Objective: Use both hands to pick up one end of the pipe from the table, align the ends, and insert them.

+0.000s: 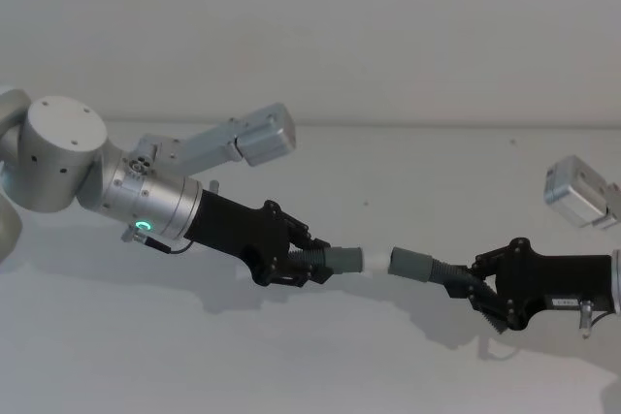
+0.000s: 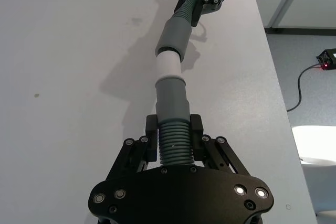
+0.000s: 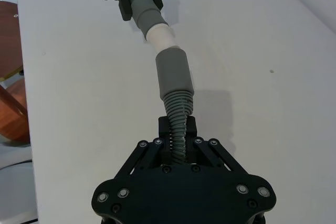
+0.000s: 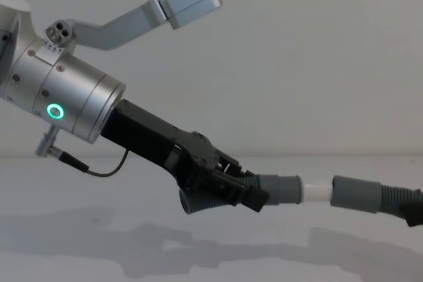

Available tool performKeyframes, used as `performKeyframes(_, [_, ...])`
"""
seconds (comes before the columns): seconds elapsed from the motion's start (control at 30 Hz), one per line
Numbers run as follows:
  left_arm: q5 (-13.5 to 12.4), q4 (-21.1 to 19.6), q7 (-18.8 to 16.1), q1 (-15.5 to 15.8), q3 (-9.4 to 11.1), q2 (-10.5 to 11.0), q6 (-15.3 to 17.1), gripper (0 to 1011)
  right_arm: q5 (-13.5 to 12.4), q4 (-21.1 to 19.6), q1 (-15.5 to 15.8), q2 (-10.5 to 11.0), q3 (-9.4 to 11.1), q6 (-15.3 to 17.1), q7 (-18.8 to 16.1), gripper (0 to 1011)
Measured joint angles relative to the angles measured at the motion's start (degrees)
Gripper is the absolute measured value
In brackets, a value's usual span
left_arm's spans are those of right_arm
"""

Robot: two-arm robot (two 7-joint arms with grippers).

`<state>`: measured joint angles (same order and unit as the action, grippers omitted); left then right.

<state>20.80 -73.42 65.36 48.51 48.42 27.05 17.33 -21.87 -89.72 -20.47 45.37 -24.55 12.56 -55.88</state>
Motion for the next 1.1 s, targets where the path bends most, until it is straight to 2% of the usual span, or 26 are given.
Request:
performKeyframes(0.63, [1.1,2.6,1.2,1.0,1.0,-0.9,-1.7,341,-1.1,-0.1,-1.0,0.3,-1.2,-0.2,-1.0,134])
performKeyframes(1.1, [2.0,2.9,1.6,1.2,1.3,-0.5,-2.5,342,-1.4,-0.6,-1.5,0.2,-2.2,0.3,-0.9,134])
